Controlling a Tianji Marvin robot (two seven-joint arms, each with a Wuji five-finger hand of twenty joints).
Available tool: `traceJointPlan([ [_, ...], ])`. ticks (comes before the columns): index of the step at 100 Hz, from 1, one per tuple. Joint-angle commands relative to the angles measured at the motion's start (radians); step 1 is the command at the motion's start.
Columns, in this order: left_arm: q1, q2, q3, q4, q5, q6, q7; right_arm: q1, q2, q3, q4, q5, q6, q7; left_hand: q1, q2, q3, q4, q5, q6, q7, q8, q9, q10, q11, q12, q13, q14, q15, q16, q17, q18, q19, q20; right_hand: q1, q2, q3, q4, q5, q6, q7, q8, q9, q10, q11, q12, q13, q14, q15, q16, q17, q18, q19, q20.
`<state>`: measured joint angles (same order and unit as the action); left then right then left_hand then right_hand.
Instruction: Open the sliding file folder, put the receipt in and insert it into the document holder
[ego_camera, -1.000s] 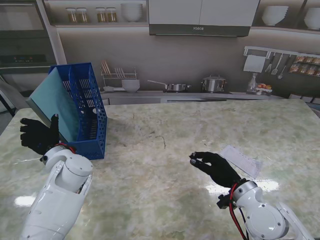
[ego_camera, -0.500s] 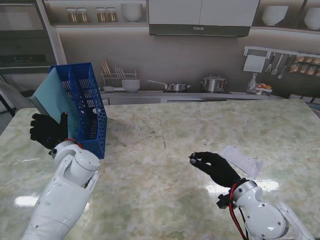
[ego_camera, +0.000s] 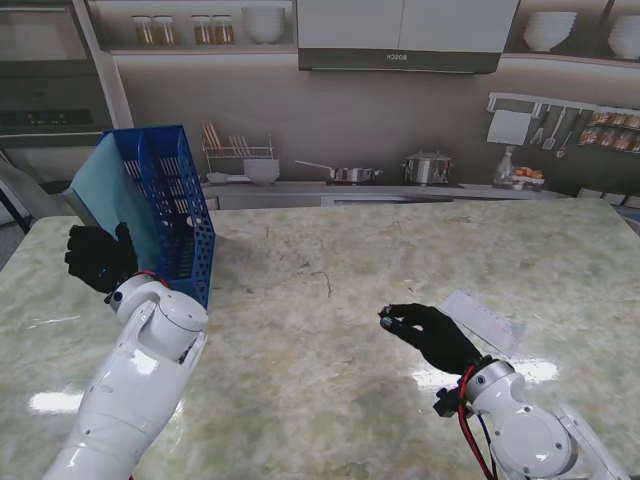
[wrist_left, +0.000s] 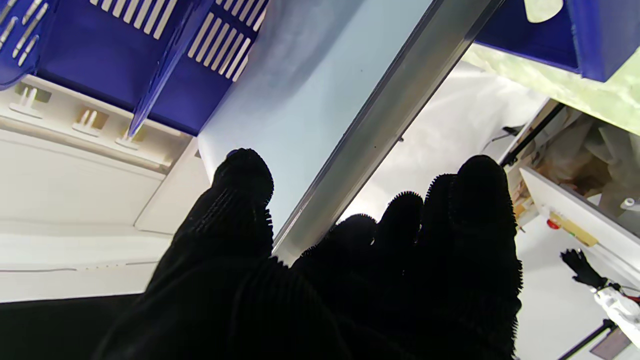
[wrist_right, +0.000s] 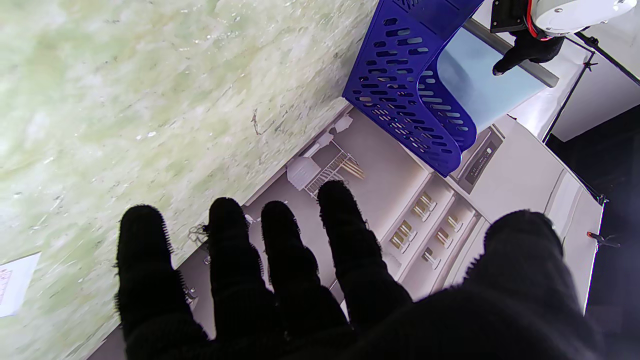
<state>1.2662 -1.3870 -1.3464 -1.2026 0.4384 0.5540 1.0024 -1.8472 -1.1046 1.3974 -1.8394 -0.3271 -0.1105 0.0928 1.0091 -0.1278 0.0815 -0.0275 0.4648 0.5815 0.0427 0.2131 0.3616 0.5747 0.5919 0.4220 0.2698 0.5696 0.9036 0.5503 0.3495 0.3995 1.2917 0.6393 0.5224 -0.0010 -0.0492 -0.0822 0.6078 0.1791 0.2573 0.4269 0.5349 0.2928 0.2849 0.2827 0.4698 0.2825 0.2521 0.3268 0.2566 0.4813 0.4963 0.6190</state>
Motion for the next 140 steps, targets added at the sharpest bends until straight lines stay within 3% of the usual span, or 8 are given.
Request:
traceJointPlan([
  [1,-0.016,-0.013,0.001,0.016,-0.006,-0.014,0.015,-0.005,0.0,-0.002,-0.003,0.004,0.005,0.006,0.062,-0.013,0.044,0.025,0.051,-0.004,0.027,0.033,0.035,-0.027,0.051,0.035,0.058,0.124,0.053,0.035,0.085,-0.148,0.077,0.032,0.0,-0.016,-0.006,-0.013,0.028,0.004,-0.002,-0.003,0.017,-0.011,0.008,-0.009,0.023,-0.016,0.011,-0.011,0.005,0.025,-0.007,0.022],
  [38,-0.046,-0.031,-0.006,0.07,-0.009,-0.037,0.104,-0.006,0.0,-0.001,-0.004,0.005,0.007,0.006,0.061,-0.08,0.195,0.031,0.18,-0.093,0.164,0.369,0.272,-0.148,0.314,0.156,0.391,0.047,0.204,0.105,0.445,-0.29,0.287,-0.143,0.001,-0.016,-0.005,-0.013,0.032,0.007,-0.002,-0.001,0.021,-0.011,0.008,-0.008,0.027,-0.017,0.013,-0.01,0.008,0.025,-0.006,0.022],
  [56,-0.059,-0.037,-0.006,0.088,-0.015,-0.032,0.116,-0.008,0.0,0.0,-0.006,0.005,0.01,0.004,0.096,-0.162,0.208,0.006,0.007,-0.144,0.447,0.955,0.33,-0.207,0.393,0.209,0.465,0.016,0.243,0.097,0.536,-0.34,0.318,-0.222,0.002,-0.015,-0.005,-0.013,0.034,0.007,-0.002,0.0,0.022,-0.012,0.008,-0.008,0.029,-0.014,0.014,-0.01,0.009,0.026,-0.006,0.022],
  [59,-0.062,-0.038,-0.006,0.093,-0.016,-0.031,0.119,-0.008,-0.001,0.0,-0.006,0.005,0.01,0.003,0.109,-0.168,0.192,0.006,-0.061,-0.147,0.589,0.94,0.331,-0.217,0.411,0.214,0.467,0.014,0.247,0.095,0.541,-0.342,0.324,-0.234,0.002,-0.015,-0.005,-0.013,0.035,0.006,-0.002,0.0,0.023,-0.01,0.008,-0.008,0.03,-0.016,0.014,-0.01,0.009,0.026,-0.006,0.022],
  [66,-0.068,-0.041,-0.007,0.103,-0.023,-0.032,0.122,-0.008,-0.001,0.0,-0.006,0.005,0.011,0.003,0.142,-0.179,0.149,0.008,-0.178,-0.171,0.955,0.716,0.341,-0.247,0.444,0.259,0.474,0.006,0.259,0.096,0.549,-0.353,0.338,-0.24,0.002,-0.015,-0.005,-0.013,0.035,0.006,-0.001,0.001,0.024,-0.012,0.008,-0.008,0.031,-0.015,0.014,-0.009,0.009,0.026,-0.006,0.022],
  [74,-0.074,-0.043,-0.008,0.115,-0.028,-0.034,0.127,-0.008,-0.001,0.001,-0.006,0.006,0.013,0.002,0.15,-0.174,0.128,0.009,-0.211,-0.193,1.108,0.647,0.35,-0.282,0.478,0.328,0.485,-0.005,0.277,0.101,0.554,-0.355,0.364,-0.23,0.003,-0.014,-0.004,-0.012,0.036,0.006,-0.001,0.001,0.023,-0.011,0.008,-0.008,0.031,-0.014,0.014,-0.009,0.01,0.025,-0.005,0.022],
  [113,-0.118,-0.057,-0.019,0.197,-0.062,-0.056,0.161,-0.01,-0.001,0.002,-0.007,0.009,0.018,0.002,0.117,-0.151,0.1,0.007,-0.101,-0.29,1.242,0.991,0.518,-0.446,0.665,0.502,0.647,-0.12,0.416,0.078,0.703,-0.431,0.513,-0.27,0.006,-0.01,-0.004,-0.012,0.046,0.004,0.004,0.005,0.028,-0.012,0.009,-0.007,0.036,-0.014,0.017,-0.007,0.013,0.024,-0.004,0.022],
  [140,-0.127,-0.06,-0.018,0.219,-0.076,-0.063,0.16,-0.008,-0.001,0.0,-0.006,0.013,0.019,0.004,0.12,-0.114,0.12,0.02,0.0,-0.364,1.27,1.114,0.58,-0.473,0.712,0.501,0.704,-0.143,0.465,0.061,0.722,-0.461,0.582,-0.27,0.007,-0.008,-0.004,-0.012,0.05,0.001,0.006,0.007,0.029,-0.013,0.01,-0.006,0.038,-0.01,0.018,-0.006,0.014,0.025,-0.003,0.023],
])
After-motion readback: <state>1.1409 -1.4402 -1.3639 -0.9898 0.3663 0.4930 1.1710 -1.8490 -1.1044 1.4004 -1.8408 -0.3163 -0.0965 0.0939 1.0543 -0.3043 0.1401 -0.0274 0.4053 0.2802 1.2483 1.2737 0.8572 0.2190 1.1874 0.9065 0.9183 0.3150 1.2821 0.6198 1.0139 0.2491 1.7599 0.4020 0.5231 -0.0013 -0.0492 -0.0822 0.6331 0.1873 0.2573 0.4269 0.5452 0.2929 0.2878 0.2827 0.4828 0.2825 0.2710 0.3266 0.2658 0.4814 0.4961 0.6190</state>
